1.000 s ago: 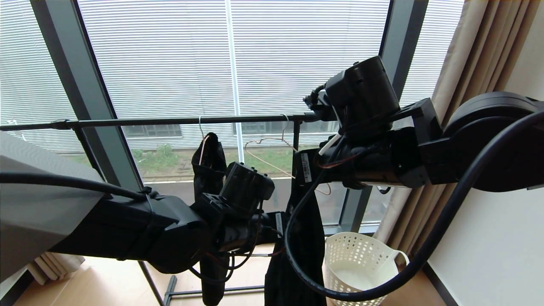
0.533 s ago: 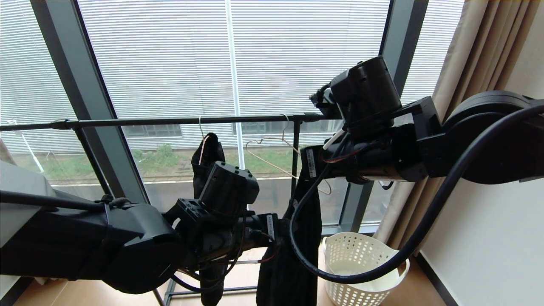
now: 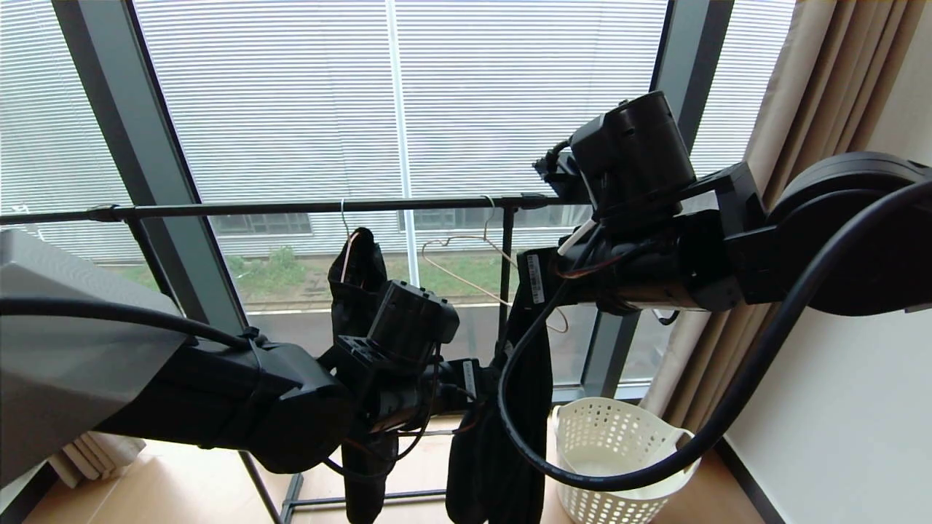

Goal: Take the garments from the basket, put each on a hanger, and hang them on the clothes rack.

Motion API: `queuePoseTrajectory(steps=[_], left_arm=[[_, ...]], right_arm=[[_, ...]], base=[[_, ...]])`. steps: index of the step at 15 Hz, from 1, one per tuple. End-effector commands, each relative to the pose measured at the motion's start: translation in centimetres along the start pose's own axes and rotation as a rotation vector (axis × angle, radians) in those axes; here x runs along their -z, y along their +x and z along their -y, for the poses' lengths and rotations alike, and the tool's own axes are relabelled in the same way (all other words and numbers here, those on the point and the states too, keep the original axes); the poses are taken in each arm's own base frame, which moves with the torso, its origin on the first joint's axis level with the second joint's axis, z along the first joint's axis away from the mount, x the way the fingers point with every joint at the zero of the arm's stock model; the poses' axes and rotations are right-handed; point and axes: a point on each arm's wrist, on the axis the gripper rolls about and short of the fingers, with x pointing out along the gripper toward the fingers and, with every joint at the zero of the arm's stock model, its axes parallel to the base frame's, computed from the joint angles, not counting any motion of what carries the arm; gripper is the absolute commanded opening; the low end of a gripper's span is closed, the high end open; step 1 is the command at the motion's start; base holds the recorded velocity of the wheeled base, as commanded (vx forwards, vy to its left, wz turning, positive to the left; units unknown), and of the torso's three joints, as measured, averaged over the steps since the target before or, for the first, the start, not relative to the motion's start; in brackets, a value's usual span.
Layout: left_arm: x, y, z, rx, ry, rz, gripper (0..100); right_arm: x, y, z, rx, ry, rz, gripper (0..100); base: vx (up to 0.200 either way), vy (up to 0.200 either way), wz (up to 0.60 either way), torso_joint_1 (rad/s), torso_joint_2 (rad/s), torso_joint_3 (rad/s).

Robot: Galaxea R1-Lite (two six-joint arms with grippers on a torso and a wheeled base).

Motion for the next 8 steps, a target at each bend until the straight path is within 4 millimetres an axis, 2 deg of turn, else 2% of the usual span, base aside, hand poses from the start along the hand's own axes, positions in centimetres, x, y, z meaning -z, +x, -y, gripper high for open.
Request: queuePoseTrajectory(steps=[1,8], left_arm=[[0.34,1.29,-0.79,-0.031,-0.004,-0.022,100],[0.87,1.49,-1.3,-0.083,-0.002,-0.019,100]], right_arm=[[-0.3,-0.61,0.11,-0.006,0.004,0.014,0],[-0.55,-0.46,0.7,0.008,0.013,0.018,0]], base=[[0.0,0.0,0.0,0.0,0.0,0.0],[0.0,0.0,0.0,0.0,0.0,0.0]])
